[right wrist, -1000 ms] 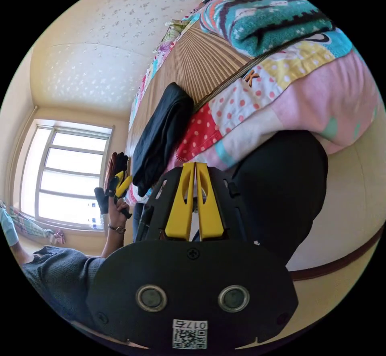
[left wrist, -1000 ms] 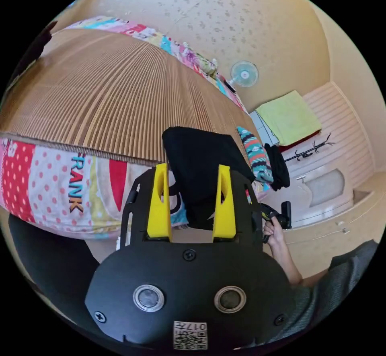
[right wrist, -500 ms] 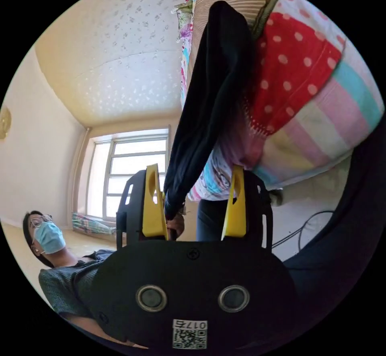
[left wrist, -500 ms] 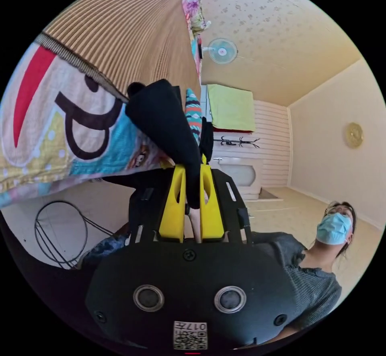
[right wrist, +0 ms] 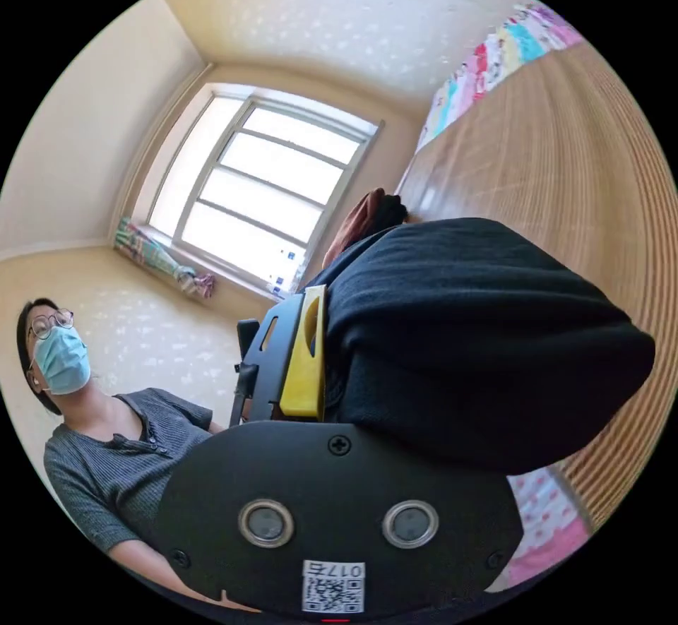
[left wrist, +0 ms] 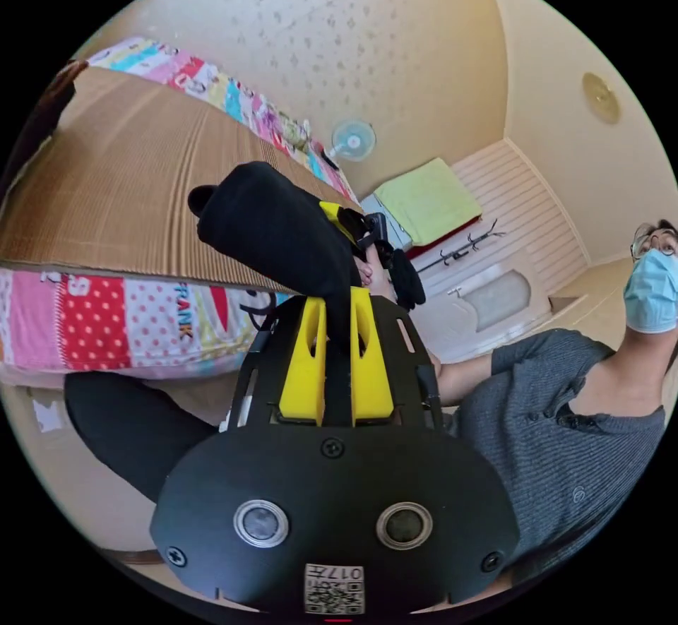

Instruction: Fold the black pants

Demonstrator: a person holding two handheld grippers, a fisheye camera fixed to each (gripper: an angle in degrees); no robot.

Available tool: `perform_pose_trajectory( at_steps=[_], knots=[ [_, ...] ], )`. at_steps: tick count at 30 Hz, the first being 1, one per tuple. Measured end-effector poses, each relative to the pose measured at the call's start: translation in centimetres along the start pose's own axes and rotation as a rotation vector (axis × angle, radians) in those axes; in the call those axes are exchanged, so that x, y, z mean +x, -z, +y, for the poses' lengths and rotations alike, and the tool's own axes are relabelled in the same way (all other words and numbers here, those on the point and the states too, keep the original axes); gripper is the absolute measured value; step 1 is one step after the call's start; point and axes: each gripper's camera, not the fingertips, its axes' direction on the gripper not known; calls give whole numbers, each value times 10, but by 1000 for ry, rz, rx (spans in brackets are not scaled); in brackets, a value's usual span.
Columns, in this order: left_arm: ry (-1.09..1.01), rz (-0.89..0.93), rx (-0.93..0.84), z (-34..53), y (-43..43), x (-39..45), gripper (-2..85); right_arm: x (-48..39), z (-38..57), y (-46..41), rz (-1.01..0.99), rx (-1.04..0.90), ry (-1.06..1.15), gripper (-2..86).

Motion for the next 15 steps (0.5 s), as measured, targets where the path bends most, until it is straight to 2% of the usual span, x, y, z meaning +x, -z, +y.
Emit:
perform_pose_trajectory(
  at_steps=[4,6,7,9,11,13,15],
  knots=[
    [-64,-131,295,-52,121,0,56,-68,-159,-130,-60,-163,272,51],
    [-58,-179,399,-80,169,-16,57,-78,-216,-189,-23,-242,277,73],
    [-27,-229,449,-95,196,-34,57,-76,-244,-225,85,-295,221,100],
    [47,-354,509,-107,226,-66,56,-55,-262,-268,246,-377,70,140],
    [195,-478,547,-106,245,-114,54,-29,-251,-294,320,-444,-43,144],
    [474,-602,523,-84,252,-183,54,-4,-208,-303,322,-476,-16,126],
    [517,-529,592,-55,256,-207,61,16,-163,-298,336,-516,15,116]
  ],
)
